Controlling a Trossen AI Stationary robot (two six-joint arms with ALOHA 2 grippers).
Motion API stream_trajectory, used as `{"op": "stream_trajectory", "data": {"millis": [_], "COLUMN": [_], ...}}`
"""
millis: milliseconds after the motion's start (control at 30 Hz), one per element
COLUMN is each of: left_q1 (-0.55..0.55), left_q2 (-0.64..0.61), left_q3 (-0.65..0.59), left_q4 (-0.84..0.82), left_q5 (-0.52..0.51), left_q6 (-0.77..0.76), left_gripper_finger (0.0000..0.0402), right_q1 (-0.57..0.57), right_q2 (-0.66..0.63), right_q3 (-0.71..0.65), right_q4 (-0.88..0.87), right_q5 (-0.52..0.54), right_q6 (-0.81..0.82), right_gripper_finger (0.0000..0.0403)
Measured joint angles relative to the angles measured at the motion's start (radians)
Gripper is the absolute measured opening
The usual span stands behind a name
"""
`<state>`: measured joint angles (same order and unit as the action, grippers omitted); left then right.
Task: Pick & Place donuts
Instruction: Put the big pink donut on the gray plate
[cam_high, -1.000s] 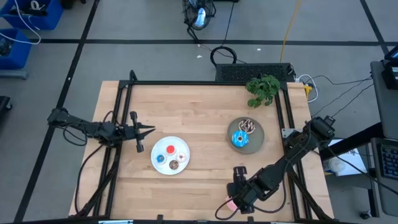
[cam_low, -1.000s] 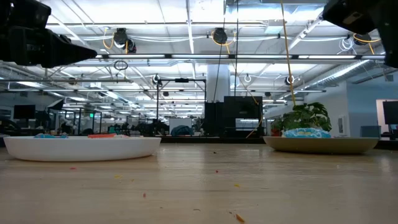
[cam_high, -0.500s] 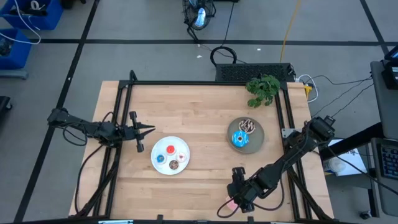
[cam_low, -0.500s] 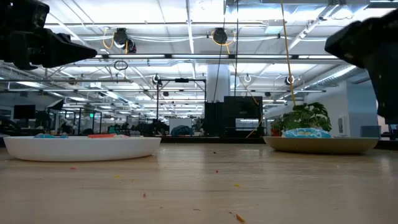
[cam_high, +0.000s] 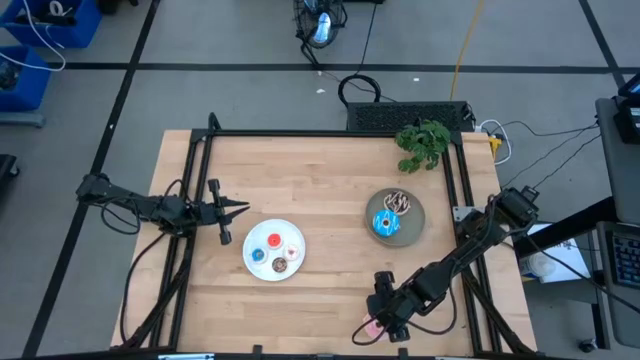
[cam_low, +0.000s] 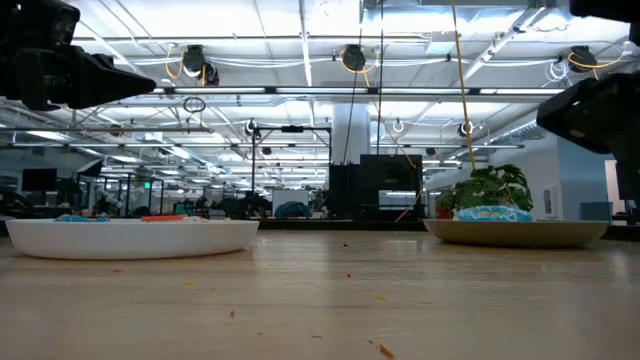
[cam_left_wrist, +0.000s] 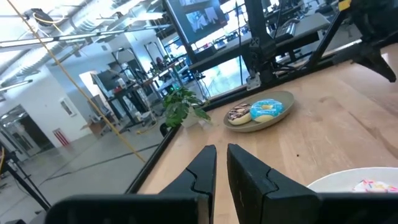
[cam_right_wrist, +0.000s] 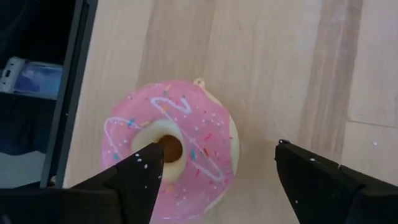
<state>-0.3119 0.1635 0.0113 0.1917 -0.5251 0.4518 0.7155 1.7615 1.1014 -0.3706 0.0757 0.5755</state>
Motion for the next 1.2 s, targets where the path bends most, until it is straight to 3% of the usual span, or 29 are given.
{"op": "stream_trajectory", "data": {"millis": [633, 767, 1033, 1200], "left_q1": [0.0, 0.0, 0.0, 0.0], "left_q2": [0.0, 0.0, 0.0, 0.0], "left_q3": [0.0, 0.0, 0.0, 0.0], "left_q4": [-0.002, -0.002, -0.004, -0.004], "left_q5": [0.0, 0.0, 0.0, 0.0], "left_q6": [-0.002, -0.003, -0.003, -0.004], "left_gripper_finger": [0.0047, 0.0047, 0.0047, 0.0047], "right_q1": [-0.009, -0.01, -0.024, -0.045], "right_q2": [0.091, 0.071, 0.004, -0.122], "right_q3": [-0.012, -0.016, -0.019, -0.019], "right_q4": [0.053, 0.049, 0.001, -0.177], "right_q5": [-0.045, -0.026, -0.094, -0.038], "right_q6": [-0.013, -0.007, -0.016, 0.031], "right_gripper_finger": [0.0274, 0.0213, 0.002, 0.0027]}}
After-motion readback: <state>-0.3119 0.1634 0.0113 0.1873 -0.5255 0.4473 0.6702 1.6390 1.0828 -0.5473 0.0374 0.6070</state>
